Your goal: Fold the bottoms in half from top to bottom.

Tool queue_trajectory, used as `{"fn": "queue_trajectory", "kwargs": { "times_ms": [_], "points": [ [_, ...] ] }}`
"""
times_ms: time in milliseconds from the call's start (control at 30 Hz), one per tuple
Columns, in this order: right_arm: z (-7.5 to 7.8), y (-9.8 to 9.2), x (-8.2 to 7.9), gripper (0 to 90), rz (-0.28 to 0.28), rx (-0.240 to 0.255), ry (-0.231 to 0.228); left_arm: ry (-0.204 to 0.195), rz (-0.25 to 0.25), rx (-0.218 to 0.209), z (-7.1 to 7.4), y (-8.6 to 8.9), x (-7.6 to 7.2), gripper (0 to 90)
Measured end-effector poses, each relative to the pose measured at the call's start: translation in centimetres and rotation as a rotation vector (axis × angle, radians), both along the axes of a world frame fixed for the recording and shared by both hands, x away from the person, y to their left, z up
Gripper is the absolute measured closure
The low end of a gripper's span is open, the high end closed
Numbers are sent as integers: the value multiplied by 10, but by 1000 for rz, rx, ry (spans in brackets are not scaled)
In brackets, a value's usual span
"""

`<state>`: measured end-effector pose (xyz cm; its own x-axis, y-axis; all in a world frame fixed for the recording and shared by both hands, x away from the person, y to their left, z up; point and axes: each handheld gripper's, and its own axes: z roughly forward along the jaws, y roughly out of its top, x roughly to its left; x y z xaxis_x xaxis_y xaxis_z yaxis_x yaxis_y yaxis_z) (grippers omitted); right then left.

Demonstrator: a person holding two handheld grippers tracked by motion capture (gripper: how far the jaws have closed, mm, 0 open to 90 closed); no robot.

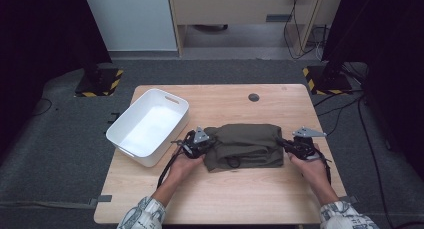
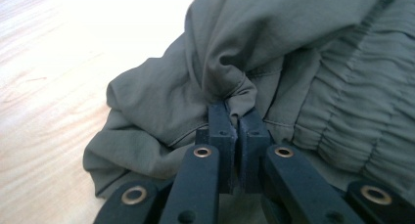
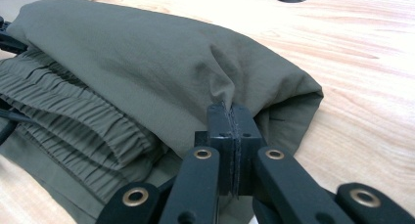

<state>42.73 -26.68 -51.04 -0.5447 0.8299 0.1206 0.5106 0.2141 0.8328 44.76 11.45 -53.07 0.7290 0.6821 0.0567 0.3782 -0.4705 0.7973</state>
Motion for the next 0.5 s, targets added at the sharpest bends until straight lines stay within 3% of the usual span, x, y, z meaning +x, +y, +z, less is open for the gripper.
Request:
{"fn": "queue_trajectory", "kwargs": {
  "times_ms": [100, 233, 367, 500],
  "points": [
    [0, -1, 8, 898, -15, -8, 4, 8, 38, -27, -2, -2, 9, 861],
    [2, -5, 19, 898, -40, -29, 2, 7, 49, -24, -2, -7, 16, 861],
    [4, -12, 21, 900, -66, -33, -9, -7, 54, -14, 0, -4, 12, 862],
    [9, -15, 15, 900, -62, -17, -25, -19, 61, -41, 4, 6, 8, 859]
  ]
}}
